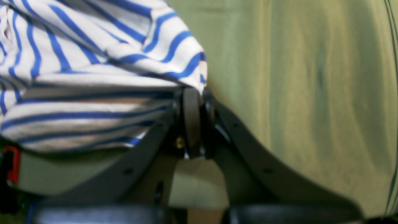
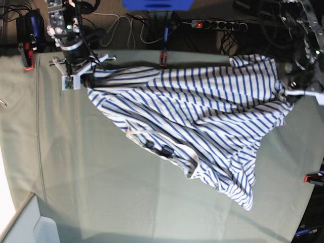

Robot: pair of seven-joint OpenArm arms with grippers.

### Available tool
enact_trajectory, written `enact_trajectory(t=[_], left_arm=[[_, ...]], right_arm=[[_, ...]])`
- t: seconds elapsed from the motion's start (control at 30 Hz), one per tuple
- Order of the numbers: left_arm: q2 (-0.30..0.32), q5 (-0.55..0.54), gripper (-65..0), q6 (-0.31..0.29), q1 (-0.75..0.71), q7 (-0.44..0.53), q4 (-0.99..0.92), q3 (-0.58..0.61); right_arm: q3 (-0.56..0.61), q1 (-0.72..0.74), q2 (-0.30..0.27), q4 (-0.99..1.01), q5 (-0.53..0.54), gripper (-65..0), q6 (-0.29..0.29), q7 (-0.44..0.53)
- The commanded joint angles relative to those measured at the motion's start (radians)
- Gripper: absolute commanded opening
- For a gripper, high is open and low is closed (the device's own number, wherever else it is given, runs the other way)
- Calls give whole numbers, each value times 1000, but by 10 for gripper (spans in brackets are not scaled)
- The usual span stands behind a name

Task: Layout the t-shirt on the table in an organized manner, then fold the t-shirt properly
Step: 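Drag the grasped shirt edge outward with the right gripper, spreading it, then release and regrasp the shirt with the left gripper near its edge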

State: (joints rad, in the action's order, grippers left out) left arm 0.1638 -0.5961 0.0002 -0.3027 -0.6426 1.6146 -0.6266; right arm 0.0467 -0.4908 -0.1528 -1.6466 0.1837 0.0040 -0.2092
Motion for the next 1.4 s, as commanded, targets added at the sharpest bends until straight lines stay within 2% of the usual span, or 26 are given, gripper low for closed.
enact_trajectory(t=[0.0, 0.07, 0.3, 0.47, 0.57, 0.63, 0.77, 0.93, 1.23, 1.3, 1.37], left_arm=[[7, -9, -379, -7, 27, -9, 43, -3], [1, -6, -316, -7, 58, -44, 71, -6], [6, -2, -317, -7, 98, -53, 72, -9], [3, -8, -317, -7, 92, -53, 20, -9], [1, -9, -317, -7, 93, -56, -47, -3], [-25, -9, -317, -7, 98, -58, -95, 0], [-76, -2, -313, -6, 99, -58, -119, 64], [-123, -2, -313, 4, 92, -52, -121, 228], [-123, 0, -317, 4, 125, -50, -130, 363], [-122, 0, -366, 4, 141, -50, -132, 376], [-123, -3, -504, 4, 150, -50, -132, 368]], right_arm=[[-5, 11, -9, -25, -3, -650, 4, 26], [-9, 30, -9, -27, -5, -650, 4, 26], [-193, 68, -9, -42, -2, -650, 3, 18], [-370, 117, 5, -37, 0, -650, 3, 15], [-476, 168, 34, -34, 0, -650, 3, -37], [-526, 208, 46, -33, 0, -650, 4, -86], [-538, 235, 43, -36, 0, -650, 20, -135], [-538, 251, 46, -31, -5, -650, 139, -138], [-538, 252, 42, 16, -5, -650, 144, -138], [-538, 252, 42, 24, -6, -650, 144, -138], [-538, 254, 42, 26, -6, -650, 144, -138]])
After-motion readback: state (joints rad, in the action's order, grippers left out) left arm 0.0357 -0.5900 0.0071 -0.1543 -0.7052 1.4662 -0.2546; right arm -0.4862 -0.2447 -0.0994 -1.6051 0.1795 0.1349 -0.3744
